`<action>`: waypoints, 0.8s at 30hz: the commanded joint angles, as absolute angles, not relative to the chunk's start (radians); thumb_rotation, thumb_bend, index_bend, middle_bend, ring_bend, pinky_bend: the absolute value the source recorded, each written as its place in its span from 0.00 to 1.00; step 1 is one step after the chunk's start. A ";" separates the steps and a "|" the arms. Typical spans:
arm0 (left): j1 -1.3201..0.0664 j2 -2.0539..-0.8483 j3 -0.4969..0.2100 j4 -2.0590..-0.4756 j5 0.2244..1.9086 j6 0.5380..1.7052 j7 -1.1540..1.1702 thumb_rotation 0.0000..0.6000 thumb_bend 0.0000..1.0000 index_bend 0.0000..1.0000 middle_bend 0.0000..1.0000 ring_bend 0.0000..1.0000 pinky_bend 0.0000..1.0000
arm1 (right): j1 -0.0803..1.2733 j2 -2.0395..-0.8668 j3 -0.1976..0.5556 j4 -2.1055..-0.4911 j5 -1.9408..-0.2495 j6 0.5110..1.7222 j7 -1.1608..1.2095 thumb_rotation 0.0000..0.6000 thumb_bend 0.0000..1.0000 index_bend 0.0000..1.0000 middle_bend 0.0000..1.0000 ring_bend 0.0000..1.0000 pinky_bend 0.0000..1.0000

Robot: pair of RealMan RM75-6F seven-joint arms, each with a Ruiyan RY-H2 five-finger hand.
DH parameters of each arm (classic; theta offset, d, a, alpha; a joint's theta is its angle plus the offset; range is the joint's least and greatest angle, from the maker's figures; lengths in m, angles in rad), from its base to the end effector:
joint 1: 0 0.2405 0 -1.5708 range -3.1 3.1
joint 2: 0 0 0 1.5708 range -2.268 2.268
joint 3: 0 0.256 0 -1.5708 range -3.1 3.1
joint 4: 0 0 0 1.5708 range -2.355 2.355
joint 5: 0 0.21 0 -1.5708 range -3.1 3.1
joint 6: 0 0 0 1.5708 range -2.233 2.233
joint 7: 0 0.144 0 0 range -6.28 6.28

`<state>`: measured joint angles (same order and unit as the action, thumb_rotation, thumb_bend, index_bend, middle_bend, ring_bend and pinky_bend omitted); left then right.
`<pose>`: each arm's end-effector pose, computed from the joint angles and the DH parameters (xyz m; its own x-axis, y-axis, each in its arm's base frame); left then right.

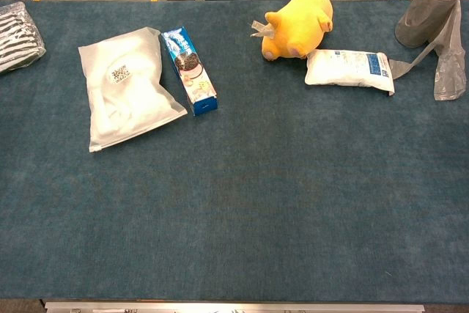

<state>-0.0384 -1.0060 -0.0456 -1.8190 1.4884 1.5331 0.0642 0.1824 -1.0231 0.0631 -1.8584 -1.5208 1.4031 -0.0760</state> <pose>-0.2849 0.1640 0.1822 0.3684 -0.0162 0.9295 0.9293 0.0357 -0.3677 -0.2478 -0.2041 0.1575 0.3371 -0.0487 0.9402 -0.9334 -0.1480 0.3270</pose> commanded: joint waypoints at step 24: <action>-0.017 -0.989 -0.043 -1.831 1.491 1.565 0.051 1.00 0.20 0.35 0.27 0.20 0.05 | 0.373 -1.126 0.117 -1.851 -1.561 1.202 -0.023 1.00 0.38 0.61 0.23 0.00 0.00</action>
<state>-0.0179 -0.9899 -0.0433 -1.8309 1.4912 1.5645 0.0518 0.3608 -1.1134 0.1125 -1.8578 -1.5561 1.2134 -0.0332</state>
